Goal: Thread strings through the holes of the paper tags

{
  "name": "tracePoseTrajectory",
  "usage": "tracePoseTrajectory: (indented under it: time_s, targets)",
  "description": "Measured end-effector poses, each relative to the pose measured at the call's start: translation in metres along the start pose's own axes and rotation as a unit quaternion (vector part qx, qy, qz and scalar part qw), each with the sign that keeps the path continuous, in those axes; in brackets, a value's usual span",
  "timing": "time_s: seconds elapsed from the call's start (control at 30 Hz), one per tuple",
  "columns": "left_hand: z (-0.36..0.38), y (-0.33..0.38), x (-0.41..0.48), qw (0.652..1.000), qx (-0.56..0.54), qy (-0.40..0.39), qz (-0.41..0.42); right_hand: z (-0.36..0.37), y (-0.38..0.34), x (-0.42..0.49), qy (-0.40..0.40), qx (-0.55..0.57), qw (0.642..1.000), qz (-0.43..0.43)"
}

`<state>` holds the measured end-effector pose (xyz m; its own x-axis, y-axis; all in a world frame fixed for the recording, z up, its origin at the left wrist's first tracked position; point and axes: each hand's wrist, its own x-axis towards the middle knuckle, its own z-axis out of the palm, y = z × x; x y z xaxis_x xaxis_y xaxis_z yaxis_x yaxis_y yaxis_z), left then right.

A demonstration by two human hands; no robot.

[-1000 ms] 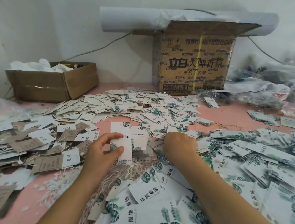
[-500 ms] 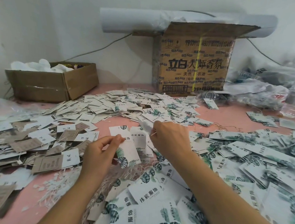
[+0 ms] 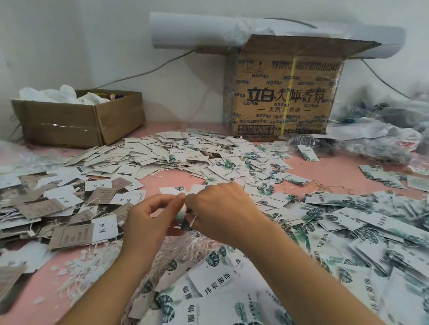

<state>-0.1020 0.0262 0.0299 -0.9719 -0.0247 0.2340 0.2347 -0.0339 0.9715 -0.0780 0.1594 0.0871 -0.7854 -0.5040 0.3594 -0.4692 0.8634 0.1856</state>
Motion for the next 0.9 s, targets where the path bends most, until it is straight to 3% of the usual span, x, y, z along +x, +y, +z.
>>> tracePoseTrajectory:
  time_s: [0.13,0.27,0.4,0.47,0.6,0.73,0.9]
  targets:
    - [0.002,0.002,0.000,0.999,-0.046,0.003,-0.028,-0.004,-0.007,-0.001,0.018,-0.009,0.999,-0.048]
    - [0.000,0.006,0.001,0.992,-0.118,0.002,-0.050,-0.003,-0.005,-0.006,0.144,0.029,0.985,-0.086]
    - [-0.001,0.009,0.002,0.982,-0.176,-0.004,-0.074,0.002,-0.008,-0.006,0.175,0.039,0.977,-0.117]
    - [-0.002,0.009,0.003,0.979,-0.185,-0.012,-0.080,-0.001,-0.008,-0.006,0.149,0.064,0.980,-0.113]
    - [-0.004,0.006,0.005,0.987,-0.134,-0.049,-0.068,-0.007,-0.005,-0.001,-0.015,0.104,0.994,-0.031]
    - [-0.001,0.002,0.005,0.993,-0.081,-0.063,-0.066,-0.013,0.001,-0.002,-0.066,0.215,0.973,0.060]
    - [0.001,0.000,0.002,0.995,-0.025,-0.088,-0.035,-0.017,0.015,-0.008,-0.135,0.246,0.951,0.129]
